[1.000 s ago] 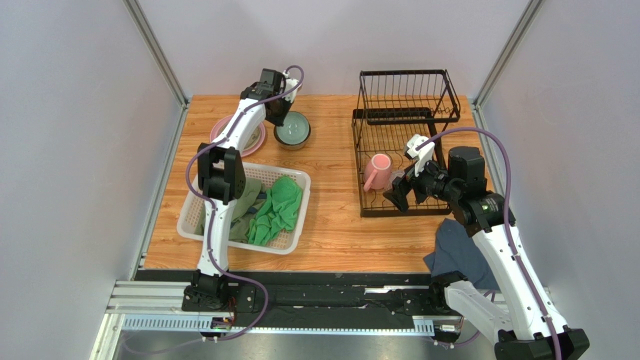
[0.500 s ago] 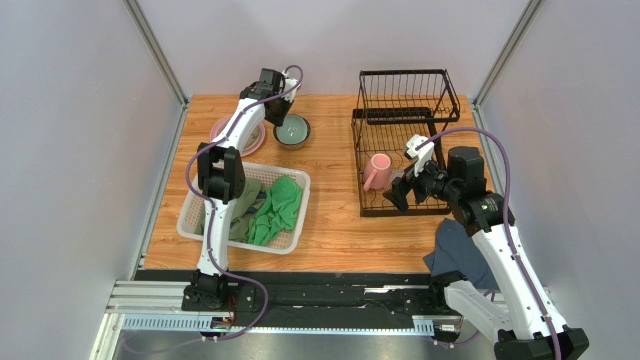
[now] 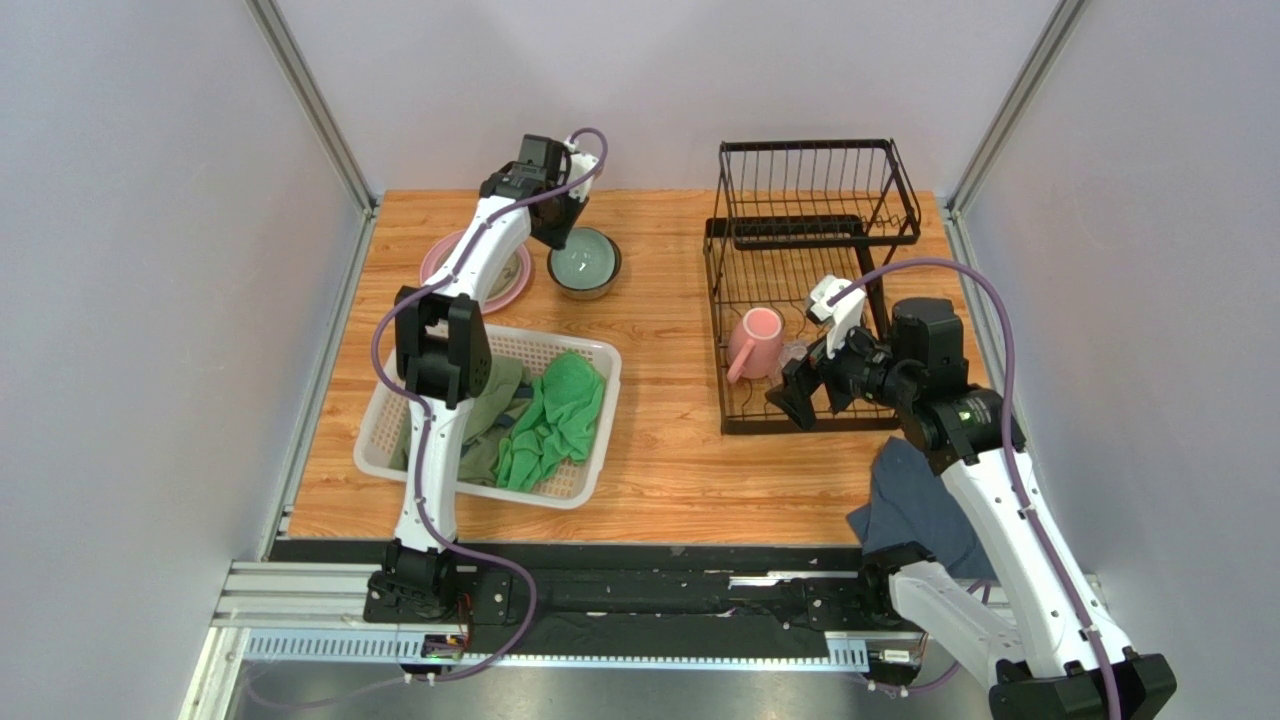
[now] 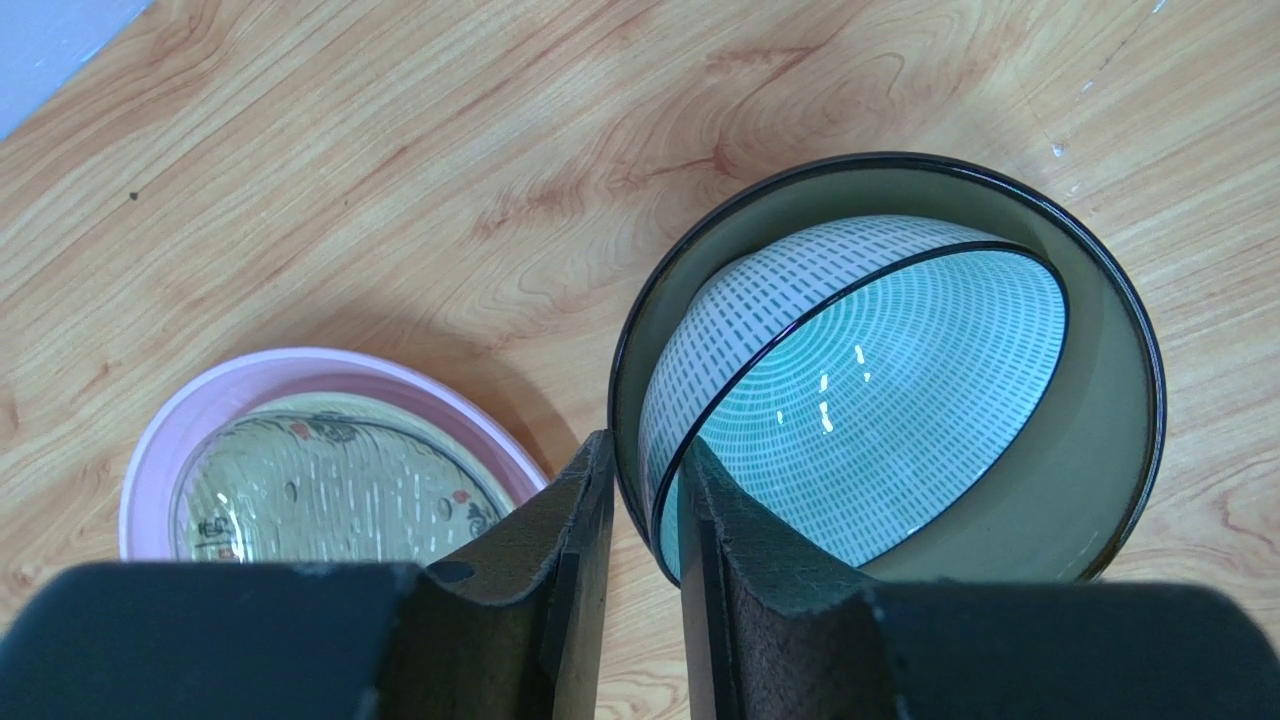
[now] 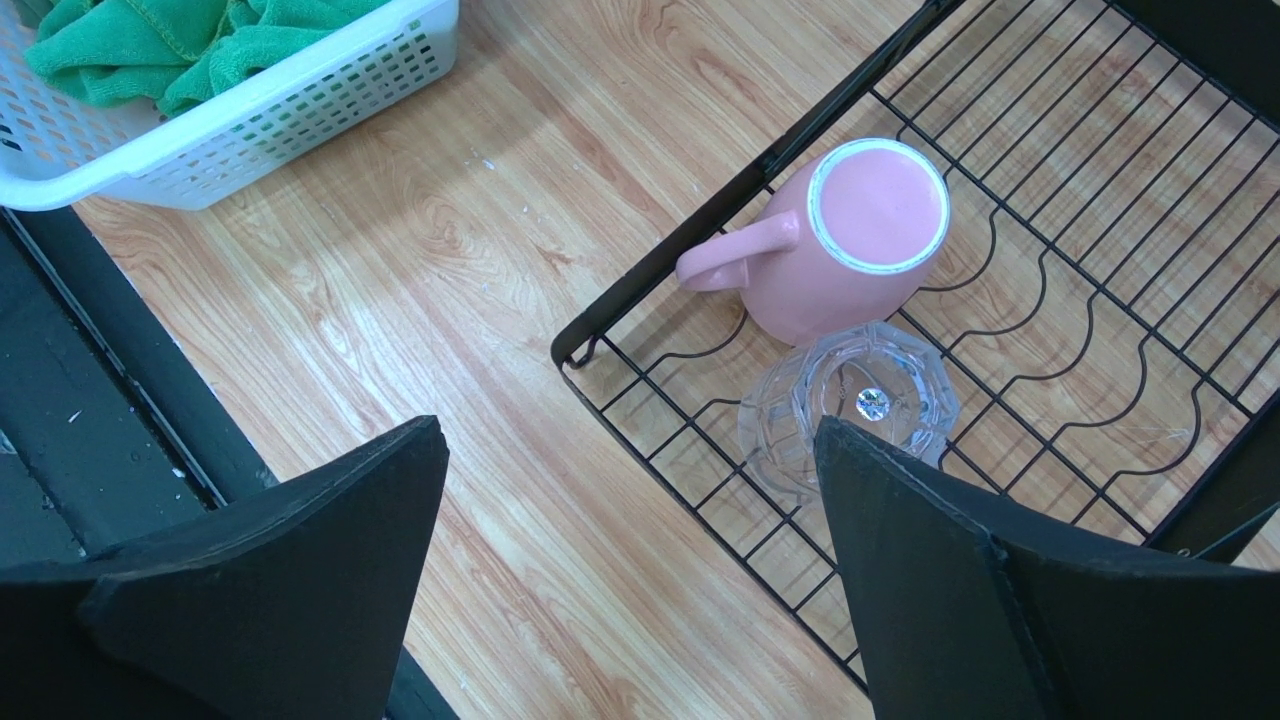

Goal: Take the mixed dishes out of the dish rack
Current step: Place the bowl in the bowl.

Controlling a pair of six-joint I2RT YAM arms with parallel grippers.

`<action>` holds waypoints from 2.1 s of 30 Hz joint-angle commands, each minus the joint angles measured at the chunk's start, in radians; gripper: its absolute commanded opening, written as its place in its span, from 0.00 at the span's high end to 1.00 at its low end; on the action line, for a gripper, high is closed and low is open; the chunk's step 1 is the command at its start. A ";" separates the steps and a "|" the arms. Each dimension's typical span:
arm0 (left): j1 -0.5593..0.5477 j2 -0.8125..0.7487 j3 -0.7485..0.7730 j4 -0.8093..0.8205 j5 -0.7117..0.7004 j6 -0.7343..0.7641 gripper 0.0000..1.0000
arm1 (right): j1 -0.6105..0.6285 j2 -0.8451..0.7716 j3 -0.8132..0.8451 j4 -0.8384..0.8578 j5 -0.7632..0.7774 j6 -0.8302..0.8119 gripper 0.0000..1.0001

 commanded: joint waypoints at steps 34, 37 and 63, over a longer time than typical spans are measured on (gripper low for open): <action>0.007 0.056 0.068 0.115 -0.105 0.063 0.30 | 0.002 0.016 -0.037 0.045 -0.016 0.000 0.03; 0.007 0.067 0.074 0.117 -0.109 0.072 0.28 | 0.002 0.016 -0.039 0.043 -0.016 -0.001 0.04; 0.005 0.098 0.054 0.218 -0.134 0.146 0.20 | 0.002 0.035 -0.051 0.036 -0.010 -0.009 0.04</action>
